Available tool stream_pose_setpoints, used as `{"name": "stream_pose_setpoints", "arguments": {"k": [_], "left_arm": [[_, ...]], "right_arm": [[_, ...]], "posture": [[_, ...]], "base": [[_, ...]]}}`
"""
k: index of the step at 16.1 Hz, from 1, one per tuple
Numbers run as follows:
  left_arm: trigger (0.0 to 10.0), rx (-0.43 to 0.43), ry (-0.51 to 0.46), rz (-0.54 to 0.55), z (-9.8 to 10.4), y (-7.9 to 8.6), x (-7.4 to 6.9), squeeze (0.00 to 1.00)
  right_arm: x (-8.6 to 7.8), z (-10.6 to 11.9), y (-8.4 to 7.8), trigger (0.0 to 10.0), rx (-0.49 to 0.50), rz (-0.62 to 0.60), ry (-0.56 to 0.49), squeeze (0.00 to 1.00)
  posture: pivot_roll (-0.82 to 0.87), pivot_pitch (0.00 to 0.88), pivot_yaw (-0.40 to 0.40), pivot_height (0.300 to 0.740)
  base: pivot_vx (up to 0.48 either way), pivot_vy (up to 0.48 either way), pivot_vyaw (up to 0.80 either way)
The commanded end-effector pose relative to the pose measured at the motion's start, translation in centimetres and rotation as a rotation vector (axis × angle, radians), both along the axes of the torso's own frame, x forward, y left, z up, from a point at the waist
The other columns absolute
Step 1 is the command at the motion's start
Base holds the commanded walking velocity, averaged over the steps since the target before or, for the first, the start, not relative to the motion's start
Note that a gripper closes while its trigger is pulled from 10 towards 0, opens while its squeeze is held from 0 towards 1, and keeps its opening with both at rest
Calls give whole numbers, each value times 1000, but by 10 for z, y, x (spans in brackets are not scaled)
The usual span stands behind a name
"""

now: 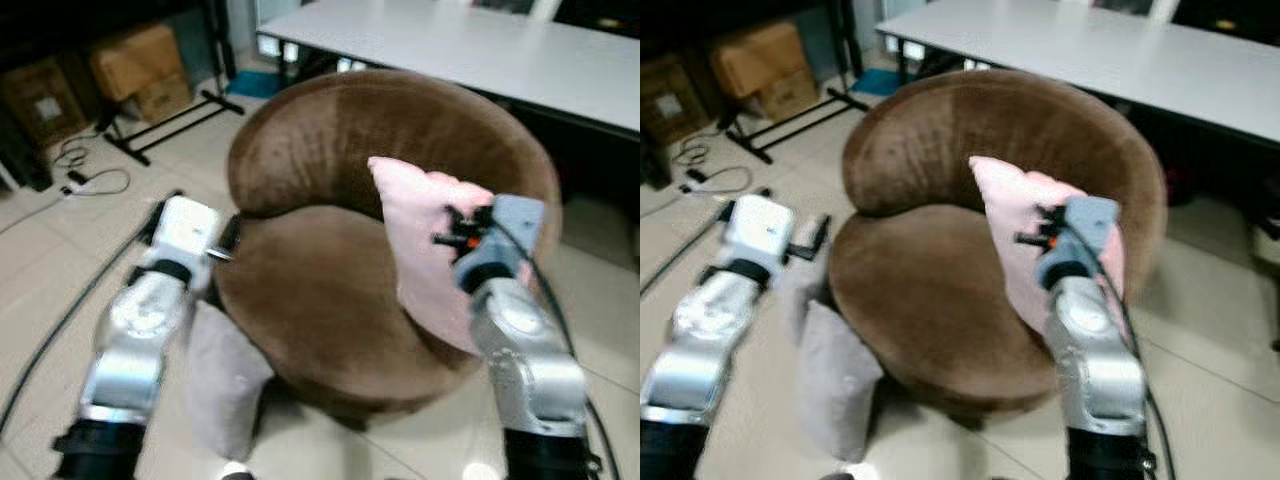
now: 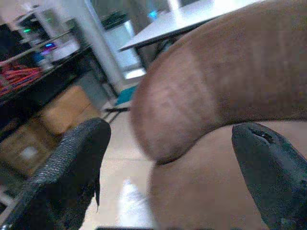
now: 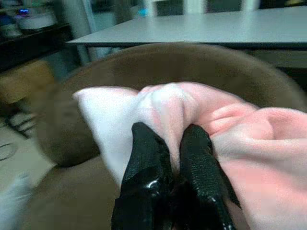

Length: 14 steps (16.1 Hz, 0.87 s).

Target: Move the pillow to the sofa from floor

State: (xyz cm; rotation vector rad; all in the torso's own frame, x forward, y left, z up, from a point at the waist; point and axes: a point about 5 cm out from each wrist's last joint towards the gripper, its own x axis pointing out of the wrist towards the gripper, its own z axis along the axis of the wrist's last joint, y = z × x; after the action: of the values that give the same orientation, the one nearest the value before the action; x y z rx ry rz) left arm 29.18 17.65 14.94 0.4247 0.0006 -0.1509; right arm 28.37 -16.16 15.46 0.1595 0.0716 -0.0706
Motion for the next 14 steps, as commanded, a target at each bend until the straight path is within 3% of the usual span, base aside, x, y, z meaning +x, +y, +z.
{"name": "stream_pose_setpoints", "arguments": {"k": [1, 5, 9, 10, 12, 14], "left_arm": [[10000, 14, -13, 13, 4, 5, 0, 24], [10000, -31, -18, 13, 5, 5, 0, 8], [10000, -69, -20, -11, 7, 5, -3, 71], [10000, -69, -18, -9, 7, 7, -4, 75], [10000, -65, -10, -11, 5, 7, -6, 71], [10000, -56, -4, -20, 5, 7, -6, 75]], "right_arm": [[0, 14, 6, 10000, 13, 27, -69, 0], [1, 18, 8, 10000, 42, 67, -90, 0], [1, 19, 16, 10000, 65, 118, -96, 0], [3, 15, 14, 10000, -3, 88, -63, 0], [5, 9, 7, 10000, 20, 22, -39, 0], [7, 13, 7, 10000, 43, 12, -53, 0]], "posture": [[-118, 0, -6, 740], [-114, 0, -14, 740], [-107, 0, -21, 740], [-106, 0, -22, 740], [-105, 0, -22, 740], [-108, 0, -15, 740]], "base": [[0, -251, 0], [0, 0, 0], [75, 0, 0], [330, 0, 0], [339, 0, 716], [341, 0, 0]]}}
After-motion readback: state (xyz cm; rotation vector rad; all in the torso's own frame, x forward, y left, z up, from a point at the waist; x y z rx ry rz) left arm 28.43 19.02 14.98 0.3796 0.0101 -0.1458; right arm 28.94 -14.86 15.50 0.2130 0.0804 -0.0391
